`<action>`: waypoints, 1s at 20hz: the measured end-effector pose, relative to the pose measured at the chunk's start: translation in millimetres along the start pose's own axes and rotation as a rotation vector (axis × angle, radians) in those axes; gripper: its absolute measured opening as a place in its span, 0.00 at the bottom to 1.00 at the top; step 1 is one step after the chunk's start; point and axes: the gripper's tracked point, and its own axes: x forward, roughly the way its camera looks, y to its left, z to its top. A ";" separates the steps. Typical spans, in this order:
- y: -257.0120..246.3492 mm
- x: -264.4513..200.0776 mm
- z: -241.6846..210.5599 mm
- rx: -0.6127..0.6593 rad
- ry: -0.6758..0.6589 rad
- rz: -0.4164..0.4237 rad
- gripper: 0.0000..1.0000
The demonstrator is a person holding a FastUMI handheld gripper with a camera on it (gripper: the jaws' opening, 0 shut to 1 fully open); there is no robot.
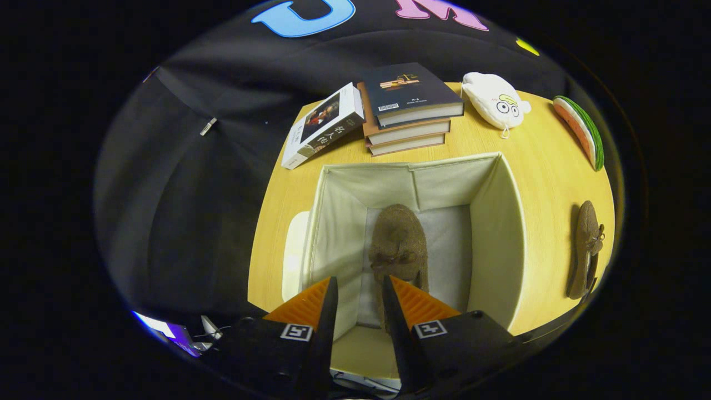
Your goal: Open the storage box then place both shoes into the box .Put the left shoe in first, then the right shoe, with the right side of both shoes facing outward in a uniform manner.
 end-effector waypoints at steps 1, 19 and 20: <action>0.2 -5.3 -0.5 -0.008 0.001 0.014 0.64; -135.2 -193.4 57.6 -0.176 -0.326 0.055 0.86; -159.4 -199.0 57.8 -0.180 -0.341 0.017 0.86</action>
